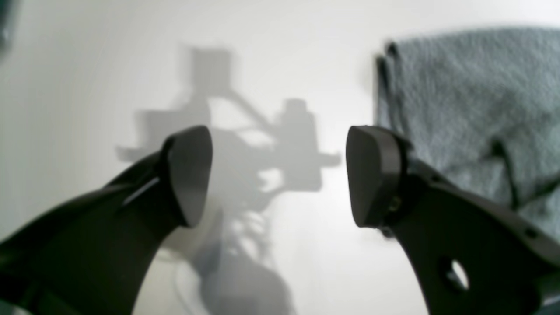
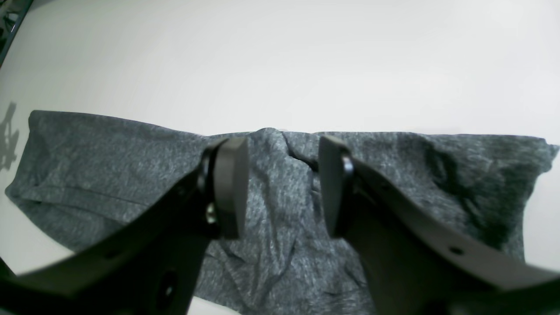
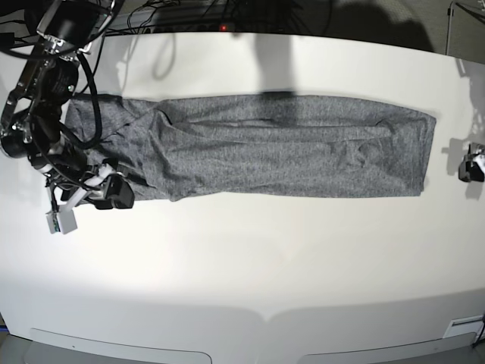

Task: Fold the T-shirt properly
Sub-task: 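Release the strip end and move the left gripper to the other end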

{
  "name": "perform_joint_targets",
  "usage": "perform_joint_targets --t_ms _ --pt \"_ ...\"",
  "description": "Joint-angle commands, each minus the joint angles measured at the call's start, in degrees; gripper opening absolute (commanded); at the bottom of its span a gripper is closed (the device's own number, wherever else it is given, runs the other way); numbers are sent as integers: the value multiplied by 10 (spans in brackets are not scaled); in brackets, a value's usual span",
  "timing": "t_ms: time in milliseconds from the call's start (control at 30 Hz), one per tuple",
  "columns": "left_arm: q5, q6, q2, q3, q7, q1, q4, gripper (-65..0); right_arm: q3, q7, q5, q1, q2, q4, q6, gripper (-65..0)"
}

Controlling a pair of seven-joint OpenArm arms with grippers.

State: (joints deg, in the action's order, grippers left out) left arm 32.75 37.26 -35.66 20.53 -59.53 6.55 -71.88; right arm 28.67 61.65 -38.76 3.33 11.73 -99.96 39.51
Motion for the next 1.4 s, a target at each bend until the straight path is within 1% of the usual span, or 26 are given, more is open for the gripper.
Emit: perform_joint_targets --t_ms 0,100,167,233,333,433,567,667,733,800,867,967,1033,1133,1233,1300,1367 --pt "37 23 -15 3 -4 15 18 -199 2 -10 -11 9 6 -11 5 -380" --pt "114 27 -13 3 -59 30 92 -199 2 -11 -12 9 6 -11 5 -380" --pt "153 27 -14 3 -66 31 132 -199 2 -10 -15 9 6 -11 5 -380" --pt "164 27 -13 3 -63 31 157 -199 2 -9 -23 9 6 -11 5 -380" --pt "164 27 -10 3 -59 30 180 -199 2 -9 -24 9 6 -11 5 -380" --pt "164 27 5 3 -58 28 187 -199 2 -9 -24 9 5 -11 5 -380" --pt "163 27 48 3 -57 28 187 -199 2 -5 -24 9 5 -11 5 -380" --pt "163 27 85 3 -82 28 187 -199 2 0 -24 9 5 -11 5 -380" --pt "151 27 105 3 -95 28 187 -199 2 2 -24 9 5 -11 5 -380" --pt "129 27 115 3 -95 28 186 -199 2 2 -24 9 5 -11 5 -380" --pt "108 27 115 3 -99 28 186 -199 2 2 -24 9 5 -11 5 -380" --pt "114 27 108 3 -127 28 186 -199 2 2 -24 9 5 -11 5 -380" --pt "134 27 107 3 -143 28 186 -199 2 1 -24 9 5 -11 5 -380" --pt "162 27 109 3 -143 28 186 -199 2 1 -27 9 5 -11 5 -380" --pt "209 27 109 3 -138 28 186 -199 2 1 -26 9 5 -11 5 -380" --pt "251 27 109 3 -138 28 186 -199 2 1 -26 9 5 -11 5 -380" --pt "276 27 109 3 -139 28 186 -199 2 1 -26 9 5 -11 5 -380"
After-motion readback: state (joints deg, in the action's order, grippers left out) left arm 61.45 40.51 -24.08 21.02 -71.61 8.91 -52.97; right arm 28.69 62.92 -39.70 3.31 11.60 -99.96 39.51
